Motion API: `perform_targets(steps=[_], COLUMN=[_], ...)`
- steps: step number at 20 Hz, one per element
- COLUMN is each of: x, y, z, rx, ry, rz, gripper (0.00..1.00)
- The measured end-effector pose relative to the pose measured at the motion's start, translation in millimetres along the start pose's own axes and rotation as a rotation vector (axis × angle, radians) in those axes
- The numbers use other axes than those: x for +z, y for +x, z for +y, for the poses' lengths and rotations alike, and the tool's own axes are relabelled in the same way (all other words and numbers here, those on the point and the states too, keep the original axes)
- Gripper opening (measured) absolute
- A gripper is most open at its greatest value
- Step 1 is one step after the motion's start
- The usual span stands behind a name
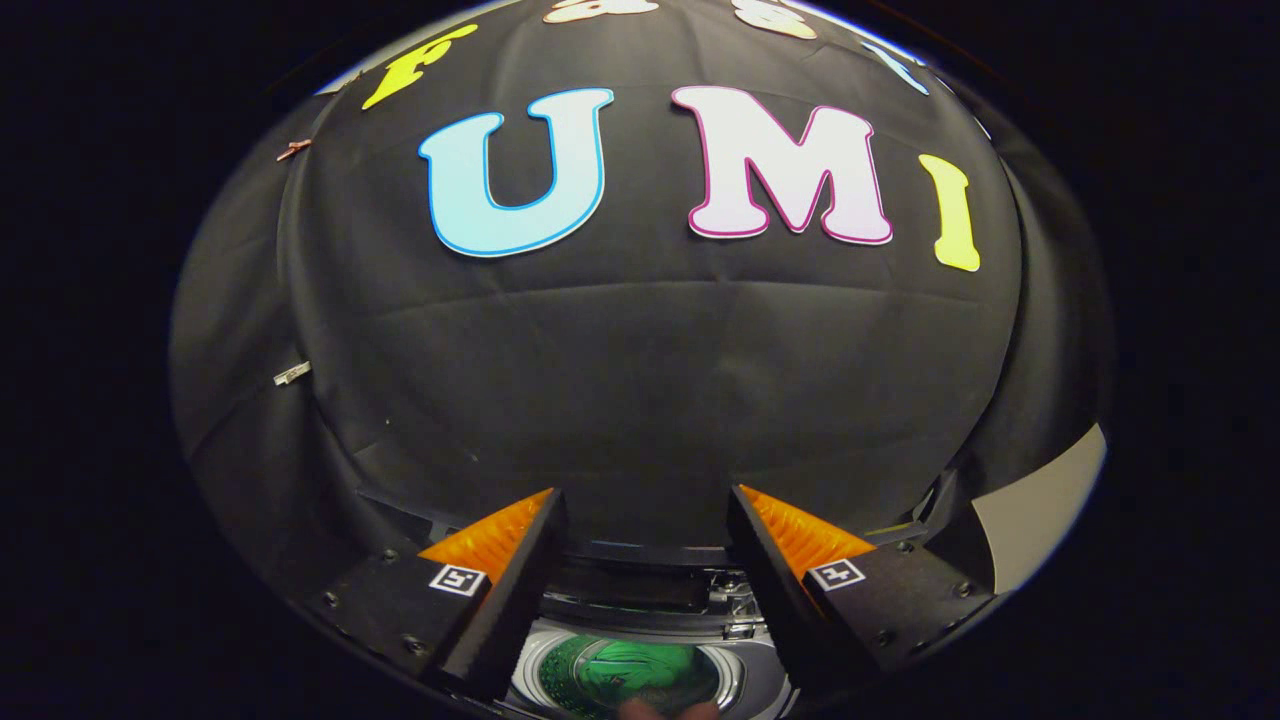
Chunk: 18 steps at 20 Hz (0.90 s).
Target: Put the clothes into the washing machine and then close the washing machine lid.
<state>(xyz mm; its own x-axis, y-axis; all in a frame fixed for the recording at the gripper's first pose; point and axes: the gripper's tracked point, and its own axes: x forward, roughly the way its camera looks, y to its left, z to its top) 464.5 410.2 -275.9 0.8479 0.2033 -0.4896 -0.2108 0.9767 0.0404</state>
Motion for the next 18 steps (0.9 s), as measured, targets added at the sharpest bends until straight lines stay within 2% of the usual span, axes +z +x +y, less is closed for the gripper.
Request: perform_targets(steps=[3, 18], x=[-11, -49], y=[-26, -85], z=[2, 11], rx=[0.010, 0.032], ry=[-0.004, -0.032], rz=[-0.024, -0.149], gripper=[1.00, 1.00])
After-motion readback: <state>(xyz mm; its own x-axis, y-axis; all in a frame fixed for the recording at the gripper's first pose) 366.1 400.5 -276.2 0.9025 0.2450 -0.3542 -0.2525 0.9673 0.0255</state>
